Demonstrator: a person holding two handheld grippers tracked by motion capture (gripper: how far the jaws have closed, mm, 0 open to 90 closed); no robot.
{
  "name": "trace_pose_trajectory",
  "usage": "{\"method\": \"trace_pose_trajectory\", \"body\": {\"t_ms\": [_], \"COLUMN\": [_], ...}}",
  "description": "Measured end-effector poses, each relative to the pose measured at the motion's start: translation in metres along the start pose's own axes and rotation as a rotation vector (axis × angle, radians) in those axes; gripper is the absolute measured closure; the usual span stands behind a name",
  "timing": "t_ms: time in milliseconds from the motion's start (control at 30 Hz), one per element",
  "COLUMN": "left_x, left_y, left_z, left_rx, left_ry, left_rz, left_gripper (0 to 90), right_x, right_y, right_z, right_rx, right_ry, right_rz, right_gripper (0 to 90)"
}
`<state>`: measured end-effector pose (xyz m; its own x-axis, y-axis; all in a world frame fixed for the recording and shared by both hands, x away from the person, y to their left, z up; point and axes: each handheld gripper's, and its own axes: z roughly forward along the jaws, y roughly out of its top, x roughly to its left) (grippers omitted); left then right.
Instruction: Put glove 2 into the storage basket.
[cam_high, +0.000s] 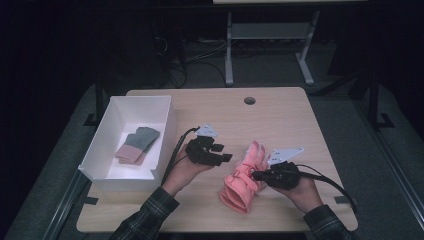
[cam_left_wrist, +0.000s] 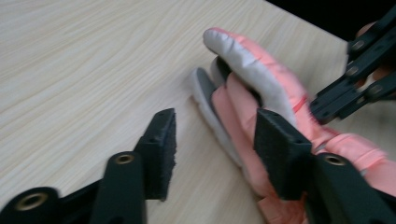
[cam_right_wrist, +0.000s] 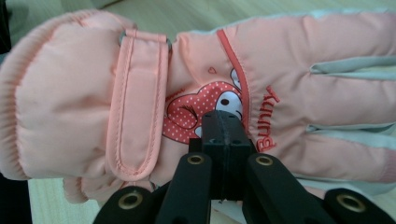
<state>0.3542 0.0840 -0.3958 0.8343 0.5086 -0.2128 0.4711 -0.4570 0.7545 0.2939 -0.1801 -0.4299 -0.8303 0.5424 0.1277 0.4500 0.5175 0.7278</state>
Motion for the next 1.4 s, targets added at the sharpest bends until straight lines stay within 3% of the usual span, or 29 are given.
{"method": "trace_pose_trajectory", "body": {"t_ms": [100,267,400,500,600,667,833,933,1133,1267,1400], "left_x": [-0.004,-0.009,-0.011,-0.008,-0.006,-0.006,-0.005,-0.005,-0.009,-0.011,-0.013], "left_y": [0.004,0.007,0.006,0.001,-0.004,-0.007,-0.012,-0.014,-0.013,-0.013,-0.012], "left_z": [0.008,0.027,0.046,0.058,0.068,0.075,0.088,0.092,0.092,0.093,0.093], "left_rx": [0.011,0.049,0.078,0.092,0.114,0.142,0.183,0.205,0.226,0.225,0.239], "left_ry": [-0.030,-0.077,-0.106,-0.129,-0.148,-0.145,-0.180,-0.179,-0.154,-0.136,-0.164], "left_rz": [-0.011,0.001,-0.023,-0.076,-0.102,-0.089,-0.123,-0.123,-0.090,-0.069,-0.066], "left_gripper": [28.8,22.8,19.0,17.6,16.5,13.6,12.8,13.1,13.9,15.1,24.8], "right_x": [0.003,0.004,0.005,0.006,0.006,0.007,0.008,0.010,0.007,0.008,0.008], "right_y": [-0.004,-0.007,-0.010,-0.011,-0.013,-0.015,-0.018,-0.019,-0.021,-0.022,-0.024], "right_z": [0.007,0.011,0.013,0.014,0.014,0.015,0.015,0.015,0.006,0.009,0.013], "right_rx": [0.026,0.044,0.045,0.045,0.044,0.044,0.044,0.048,0.053,0.064,0.072], "right_ry": [-0.006,-0.013,-0.019,-0.021,-0.026,-0.029,-0.036,-0.044,-0.023,-0.039,-0.048], "right_rz": [-0.006,-0.006,-0.003,-0.008,-0.010,-0.009,-0.020,-0.020,-0.005,-0.015,-0.012], "right_gripper": [90.0,90.0,90.0,90.0,90.0,90.0,90.0,90.0,90.0,90.0,90.0]}}
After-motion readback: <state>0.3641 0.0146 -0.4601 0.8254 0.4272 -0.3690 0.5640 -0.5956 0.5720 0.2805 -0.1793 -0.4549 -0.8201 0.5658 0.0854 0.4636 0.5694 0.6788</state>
